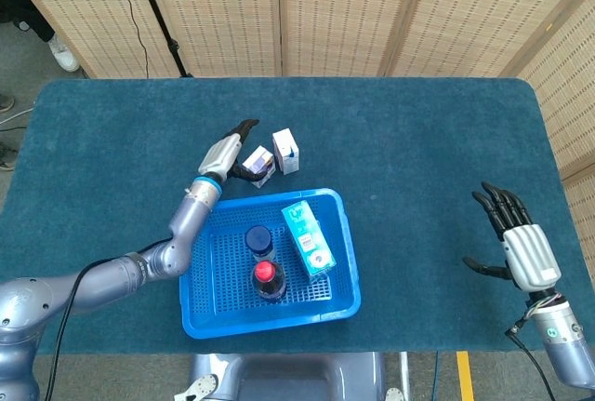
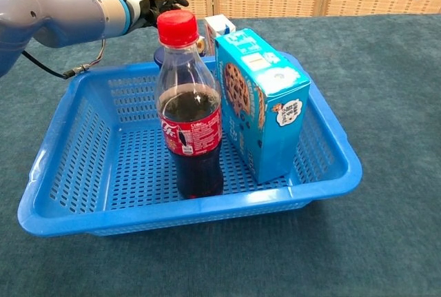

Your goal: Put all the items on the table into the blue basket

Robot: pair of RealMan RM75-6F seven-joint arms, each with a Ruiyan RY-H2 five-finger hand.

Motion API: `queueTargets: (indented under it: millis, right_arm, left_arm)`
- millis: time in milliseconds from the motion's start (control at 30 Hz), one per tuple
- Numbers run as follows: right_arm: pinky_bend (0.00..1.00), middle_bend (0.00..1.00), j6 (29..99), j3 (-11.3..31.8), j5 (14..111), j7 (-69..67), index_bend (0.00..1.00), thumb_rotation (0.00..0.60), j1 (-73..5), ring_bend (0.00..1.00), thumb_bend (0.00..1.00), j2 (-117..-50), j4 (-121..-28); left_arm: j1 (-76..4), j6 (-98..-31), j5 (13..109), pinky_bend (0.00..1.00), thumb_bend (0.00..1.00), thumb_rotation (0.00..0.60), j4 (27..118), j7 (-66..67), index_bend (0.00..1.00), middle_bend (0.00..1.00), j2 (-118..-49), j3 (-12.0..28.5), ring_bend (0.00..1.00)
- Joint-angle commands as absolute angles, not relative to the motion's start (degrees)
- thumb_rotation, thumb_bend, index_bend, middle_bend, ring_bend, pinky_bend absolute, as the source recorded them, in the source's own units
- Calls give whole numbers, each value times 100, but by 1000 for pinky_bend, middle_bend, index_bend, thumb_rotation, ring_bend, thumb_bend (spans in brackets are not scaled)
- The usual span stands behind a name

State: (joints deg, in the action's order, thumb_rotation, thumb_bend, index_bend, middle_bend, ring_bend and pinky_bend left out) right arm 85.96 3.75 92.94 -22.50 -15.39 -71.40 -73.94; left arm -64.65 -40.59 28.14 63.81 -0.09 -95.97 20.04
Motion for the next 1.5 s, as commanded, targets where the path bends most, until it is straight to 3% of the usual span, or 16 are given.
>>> queueTargets:
  millis: [33, 533, 667, 733, 800, 900, 967, 1067, 1300, 1500]
  right_arm:
    - [49, 0, 8590, 378, 9288, -2267, 40, 600, -1541, 0, 0, -7138, -7381]
    - [49, 0, 8648, 394, 9287, -2345, 40, 600, -1517, 0, 0, -7098, -7404]
    - [49, 0, 8627, 379, 9304, -2354, 40, 600, -1525, 0, 0, -7096, -7411]
    - [49, 0, 8625, 377, 9310, -2344, 42, 600, -1527, 0, 0, -7096, -7417]
    - [49, 0, 8628, 378, 9308, -2355, 44, 600, -1525, 0, 0, -7091, -7426]
    - [49, 0, 8622, 378, 9302, -2374, 46, 600, -1523, 0, 0, -7083, -7427]
    - [49, 0, 8620, 377, 9300, -2377, 46, 600, -1523, 0, 0, -7082, -7426]
    - [49, 0, 8615, 374, 9307, -2406, 45, 600, -1526, 0, 0, -7079, -7422]
    - [49, 0, 8616, 361, 9335, -2411, 46, 600, -1533, 0, 0, -7085, -7422]
    - [49, 0, 8648, 334, 9392, -2368, 46, 600, -1527, 0, 0, -7079, -7476]
  left_arm:
    - [-6530, -4252, 2620, 0, 215, 600, 6198, 153, 0, 0, -9797, 2086, 0]
    - [-6604, -3968, 2025, 1, 245, 600, 5399, 749, 0, 0, -10312, 2188, 0]
    - [-6608, -3955, 1918, 142, 315, 600, 5323, 897, 4, 11, -10345, 2220, 55]
    - [-6621, -3974, 1840, 249, 365, 600, 5285, 1034, 72, 89, -10370, 2212, 167]
    - [-6637, -3978, 1781, 335, 440, 600, 5267, 1144, 205, 212, -10404, 2220, 269]
    - [-6642, -4055, 1822, 416, 543, 600, 5248, 1127, 380, 357, -10470, 2322, 368]
    - [-6632, -4091, 1906, 441, 600, 600, 5256, 1109, 442, 406, -10496, 2353, 405]
    - [-6601, -4170, 2019, 451, 649, 600, 5291, 1082, 482, 439, -10510, 2407, 433]
    - [-6393, -4523, 2450, 451, 652, 600, 5633, 872, 493, 446, -10330, 2579, 439]
    - [-5850, -4935, 3193, 451, 652, 600, 7106, 638, 493, 447, -9356, 2642, 434]
